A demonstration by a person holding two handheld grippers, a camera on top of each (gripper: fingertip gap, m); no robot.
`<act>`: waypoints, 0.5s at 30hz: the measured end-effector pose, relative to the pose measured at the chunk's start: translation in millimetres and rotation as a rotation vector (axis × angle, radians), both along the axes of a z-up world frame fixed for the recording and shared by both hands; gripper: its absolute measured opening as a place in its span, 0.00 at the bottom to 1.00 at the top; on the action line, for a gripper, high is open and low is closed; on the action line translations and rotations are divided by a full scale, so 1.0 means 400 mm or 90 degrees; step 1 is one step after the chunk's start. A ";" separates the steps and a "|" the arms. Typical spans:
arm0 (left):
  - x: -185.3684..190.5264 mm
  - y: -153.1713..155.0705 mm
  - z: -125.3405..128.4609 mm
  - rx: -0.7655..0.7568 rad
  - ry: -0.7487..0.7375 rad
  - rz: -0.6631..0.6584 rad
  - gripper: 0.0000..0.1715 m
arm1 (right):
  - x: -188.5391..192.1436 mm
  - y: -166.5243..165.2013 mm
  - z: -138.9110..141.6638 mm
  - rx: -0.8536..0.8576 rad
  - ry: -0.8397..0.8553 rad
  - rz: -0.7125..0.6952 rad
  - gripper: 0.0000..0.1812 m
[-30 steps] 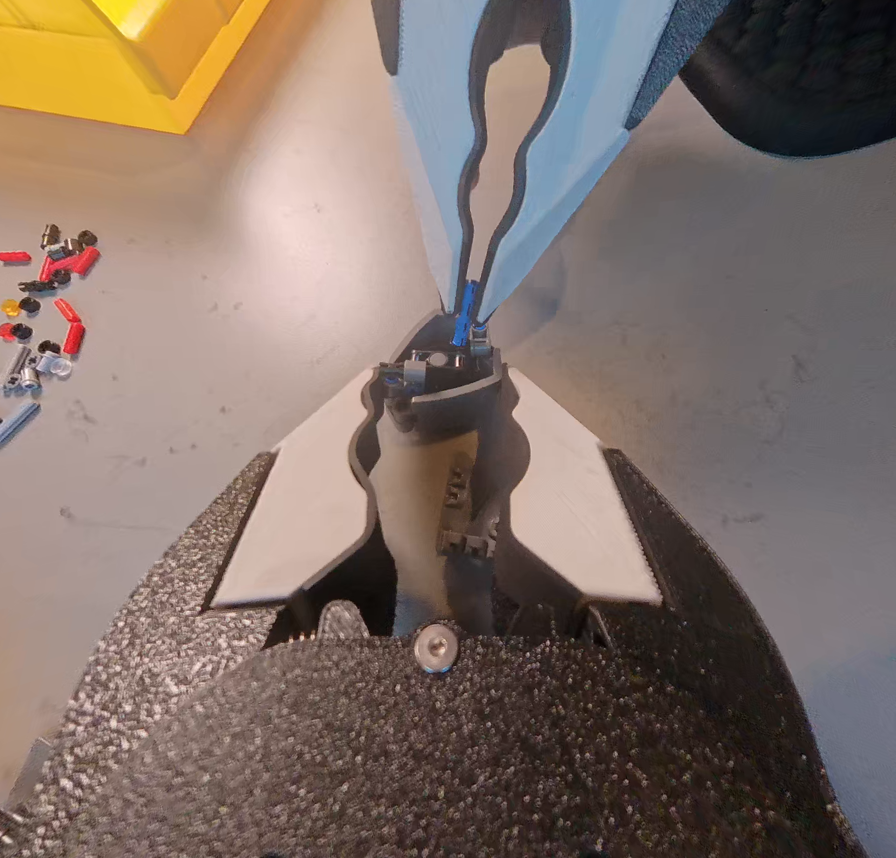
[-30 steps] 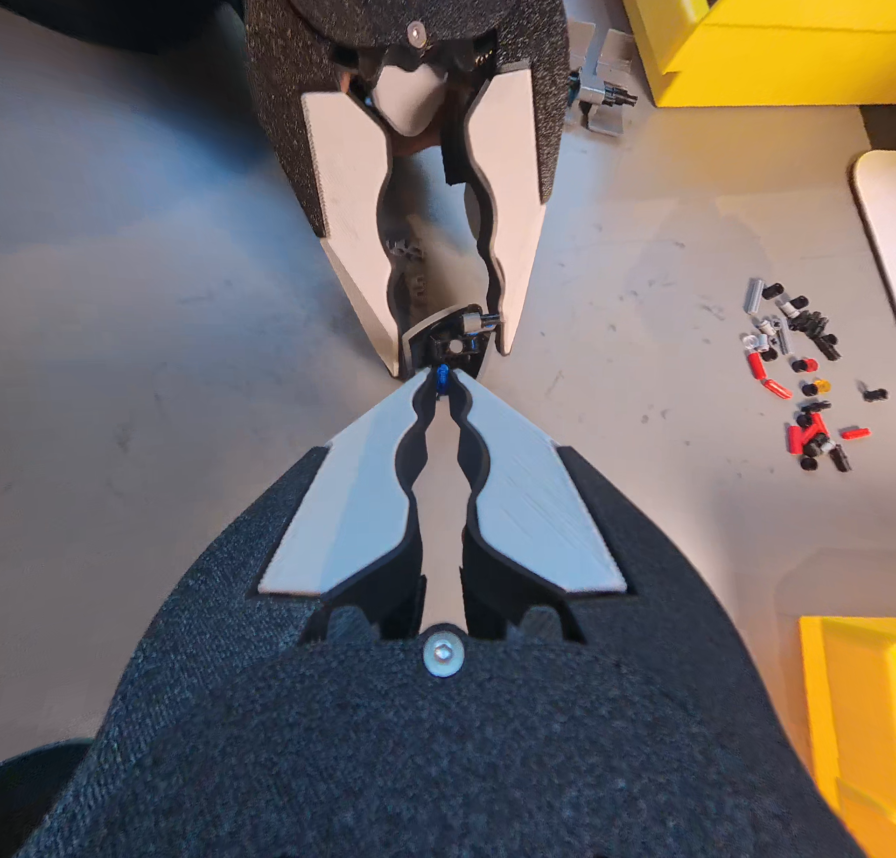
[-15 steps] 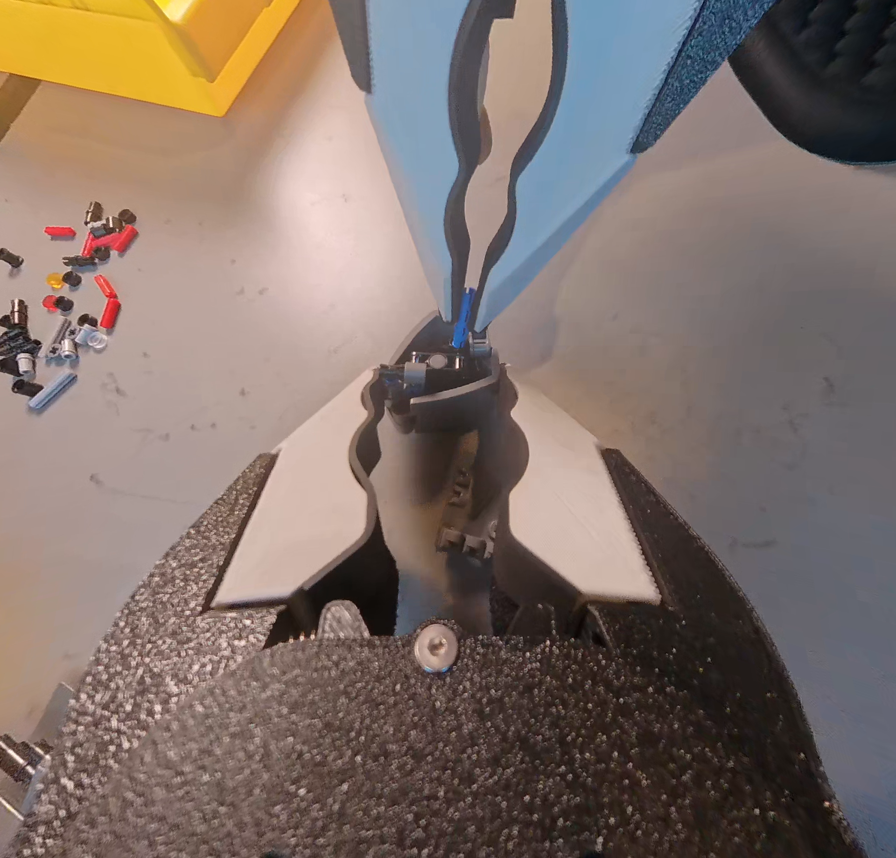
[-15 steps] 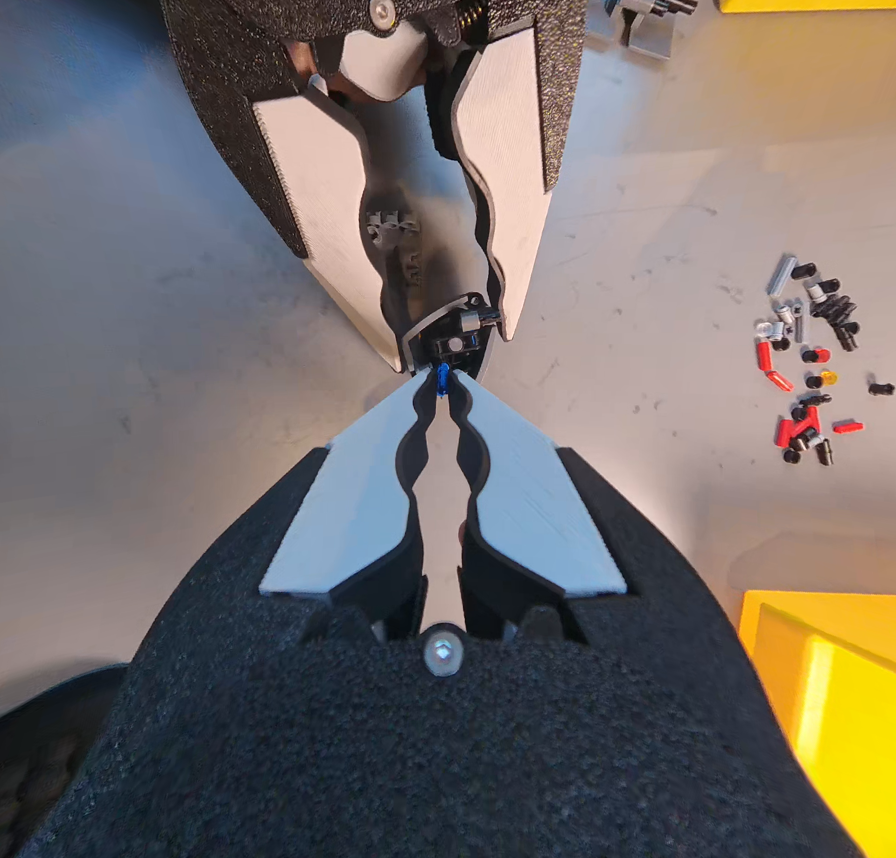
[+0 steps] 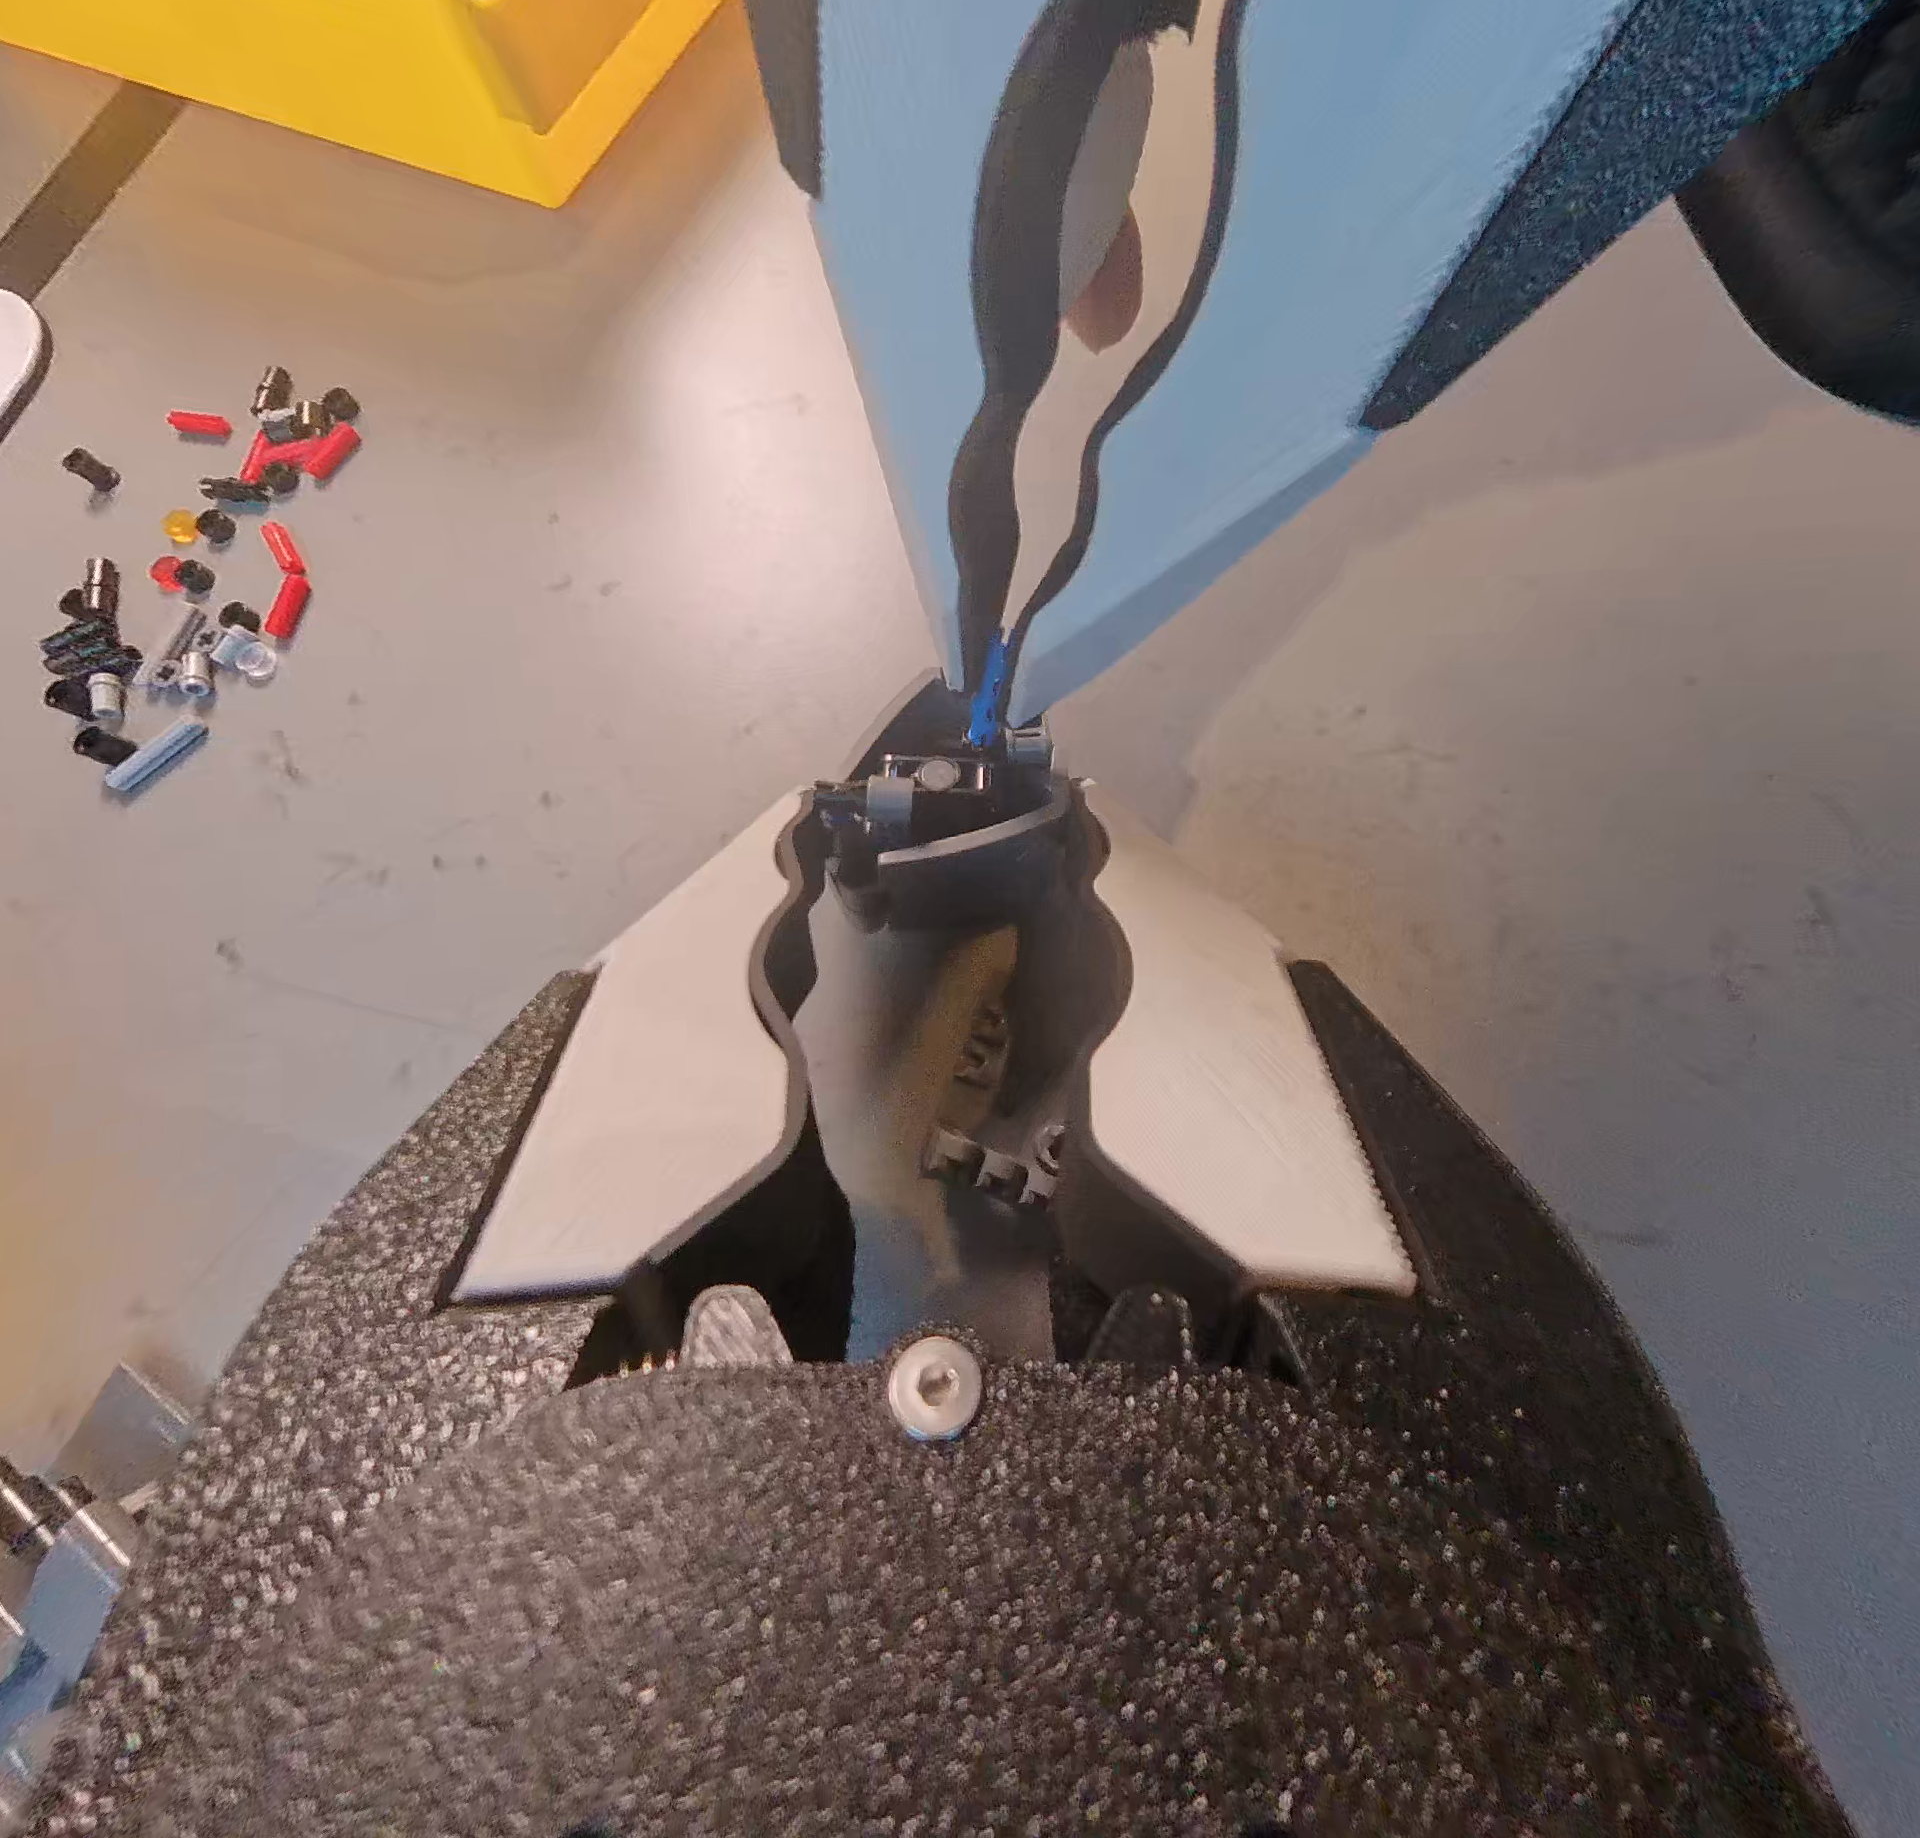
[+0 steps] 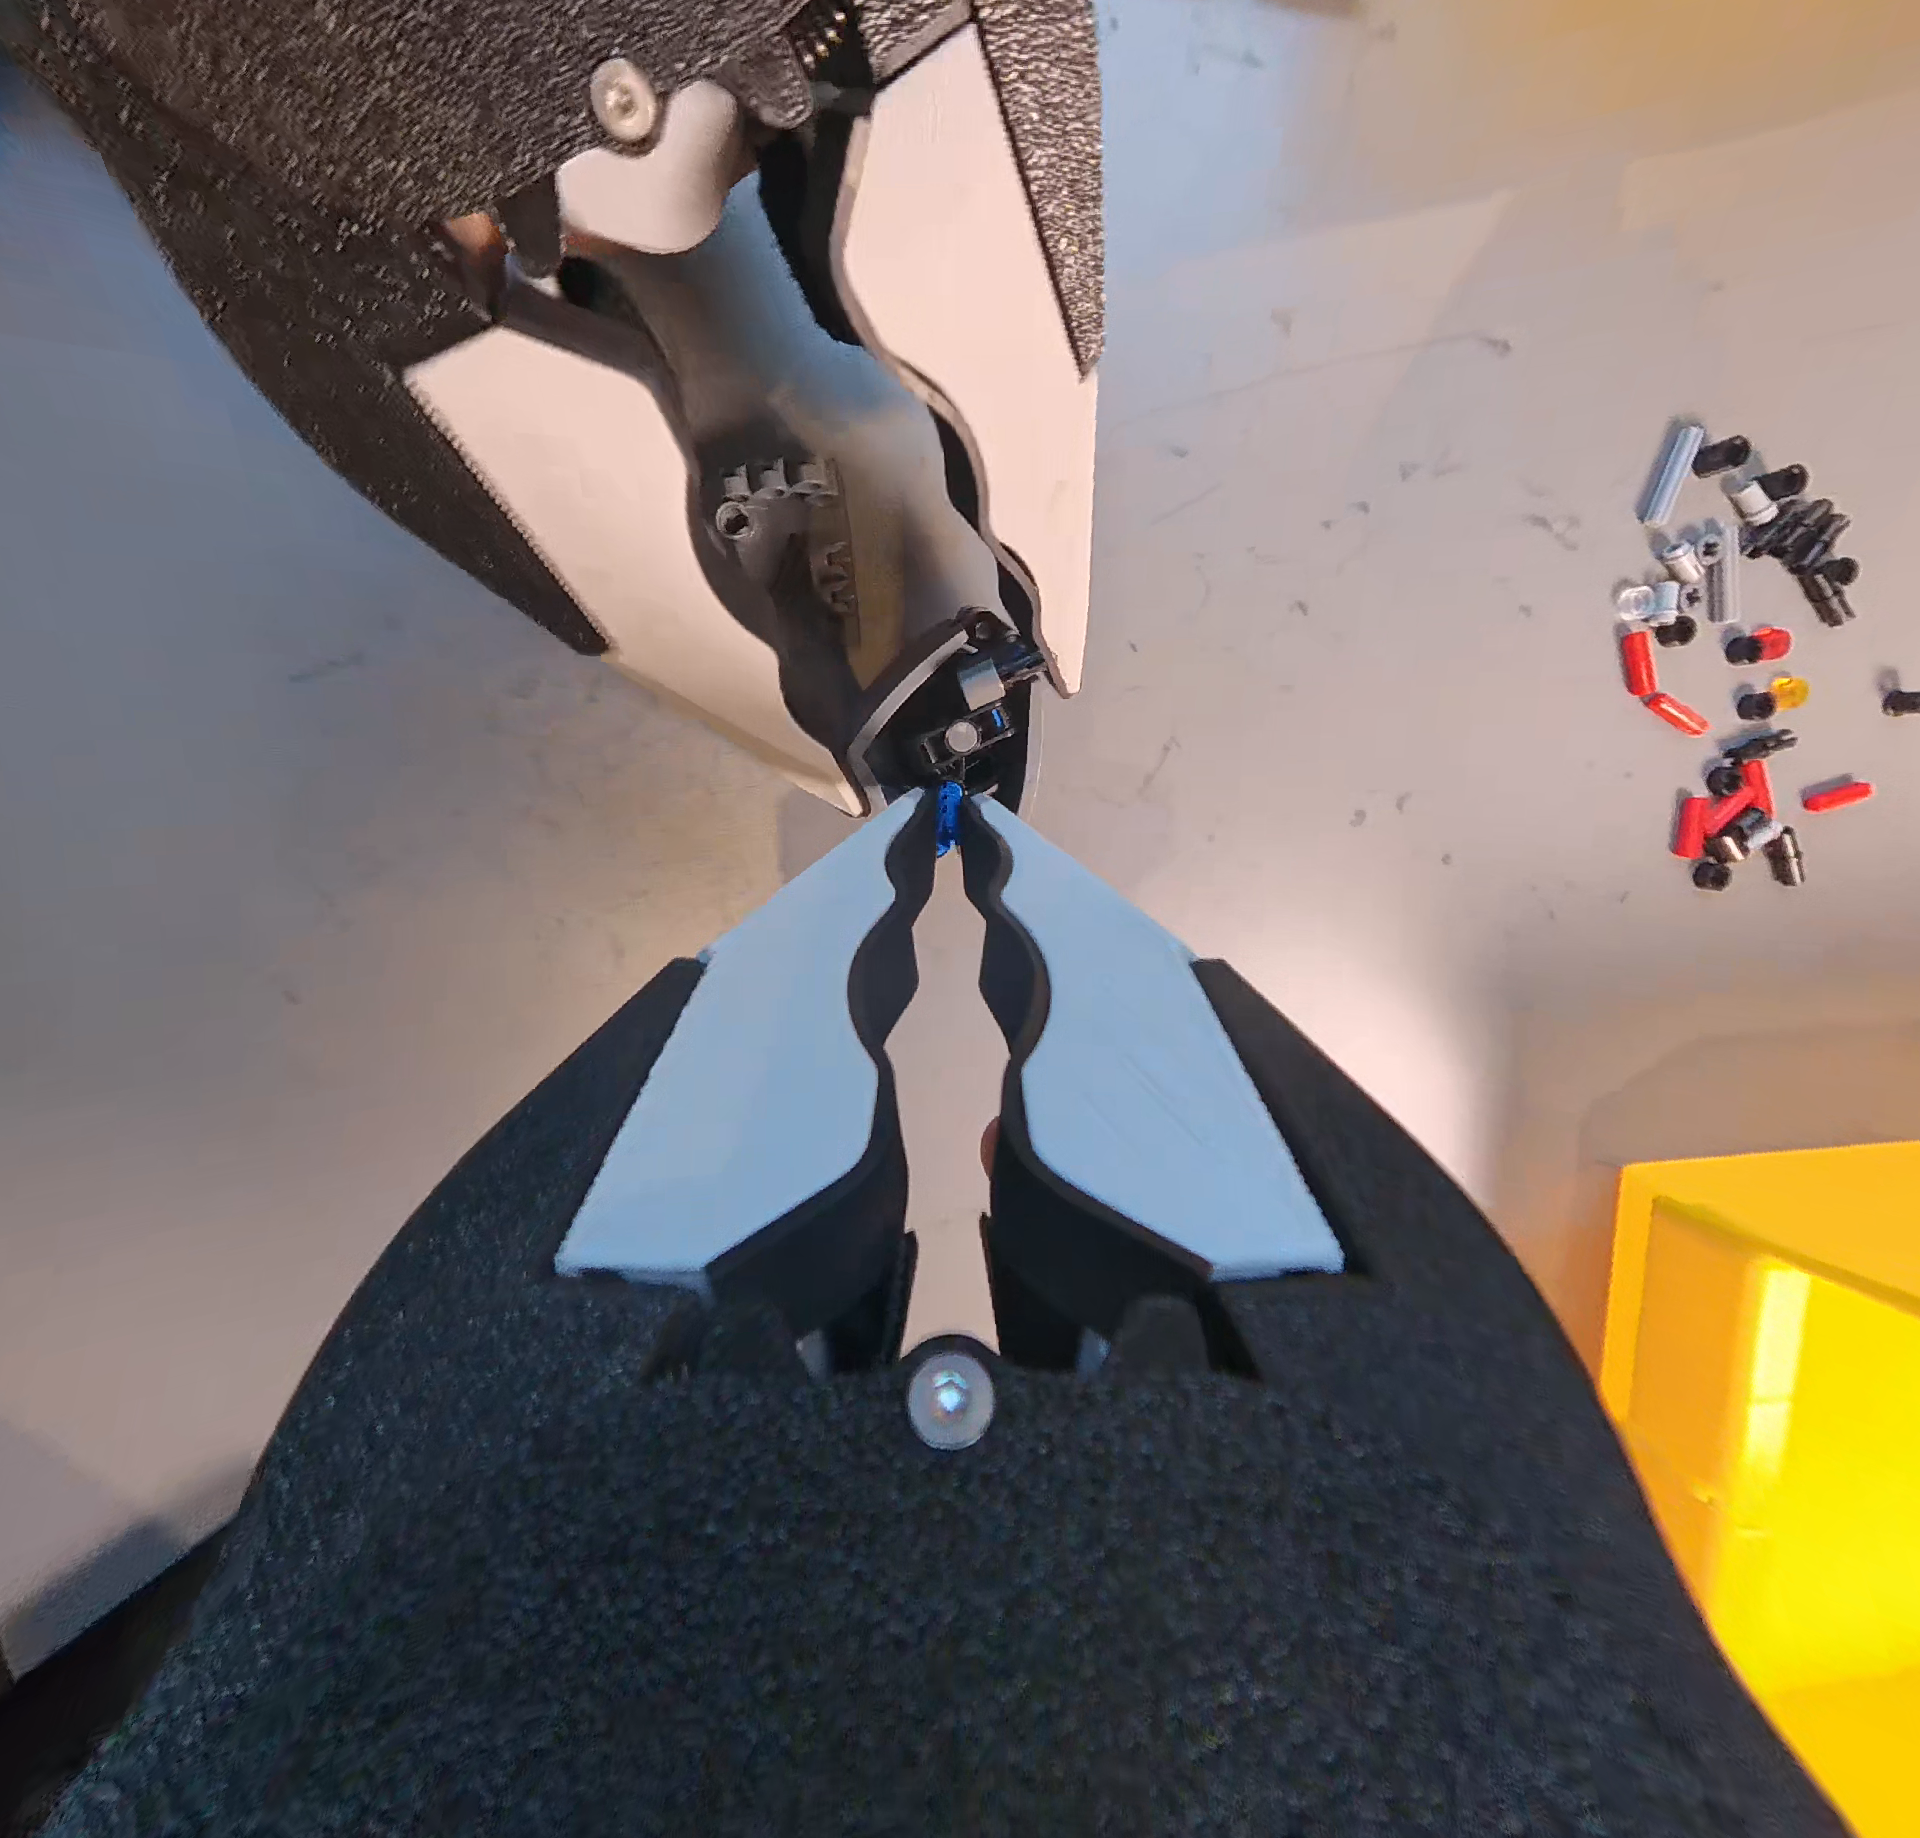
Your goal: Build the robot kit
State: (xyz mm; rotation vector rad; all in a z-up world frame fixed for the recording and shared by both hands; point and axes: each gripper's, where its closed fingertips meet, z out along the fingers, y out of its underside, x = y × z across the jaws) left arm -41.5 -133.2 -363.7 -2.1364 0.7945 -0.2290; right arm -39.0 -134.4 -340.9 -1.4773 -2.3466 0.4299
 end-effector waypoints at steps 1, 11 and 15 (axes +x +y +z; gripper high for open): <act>-0.001 0.001 0.000 0.003 0.006 0.005 0.26 | -0.001 0.001 0.000 -0.005 -0.003 -0.010 0.02; -0.005 0.004 0.000 0.008 0.013 0.042 0.26 | -0.014 0.001 -0.006 -0.004 -0.034 -0.061 0.02; -0.007 0.002 -0.002 0.002 0.000 0.044 0.26 | -0.011 0.003 -0.011 -0.058 -0.025 -0.082 0.02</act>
